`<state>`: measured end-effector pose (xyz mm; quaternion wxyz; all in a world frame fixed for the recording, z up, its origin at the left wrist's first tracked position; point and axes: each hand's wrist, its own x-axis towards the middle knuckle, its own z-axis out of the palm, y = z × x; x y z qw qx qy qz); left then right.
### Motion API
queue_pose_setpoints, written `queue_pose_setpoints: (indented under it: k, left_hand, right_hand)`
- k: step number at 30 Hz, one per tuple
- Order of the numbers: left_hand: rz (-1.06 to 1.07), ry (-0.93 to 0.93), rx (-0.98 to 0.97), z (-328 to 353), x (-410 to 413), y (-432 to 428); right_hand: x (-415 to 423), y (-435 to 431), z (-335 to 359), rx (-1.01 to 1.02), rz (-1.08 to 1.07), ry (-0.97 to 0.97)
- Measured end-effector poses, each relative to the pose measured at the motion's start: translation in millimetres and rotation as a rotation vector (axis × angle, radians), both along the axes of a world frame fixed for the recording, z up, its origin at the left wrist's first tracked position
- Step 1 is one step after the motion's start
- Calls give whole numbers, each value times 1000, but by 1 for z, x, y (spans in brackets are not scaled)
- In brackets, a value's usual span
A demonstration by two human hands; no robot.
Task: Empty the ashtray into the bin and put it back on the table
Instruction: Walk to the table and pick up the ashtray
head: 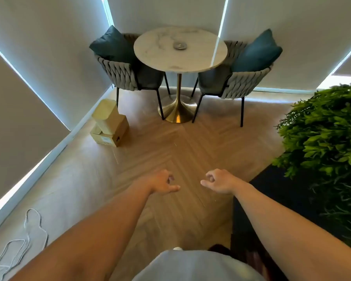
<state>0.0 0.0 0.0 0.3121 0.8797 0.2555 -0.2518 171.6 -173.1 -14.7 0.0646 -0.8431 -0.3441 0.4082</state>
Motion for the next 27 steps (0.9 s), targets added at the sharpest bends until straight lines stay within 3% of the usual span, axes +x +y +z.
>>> queue_pose_setpoints:
  k: [13,27]
  left_hand:
    - [8,32,-65,-28,17,24]
    - [135,129,-139,-55,123,90]
  right_hand:
    - [0,23,-27,-37,37,54]
    - [120,94,-57,-67,64,134]
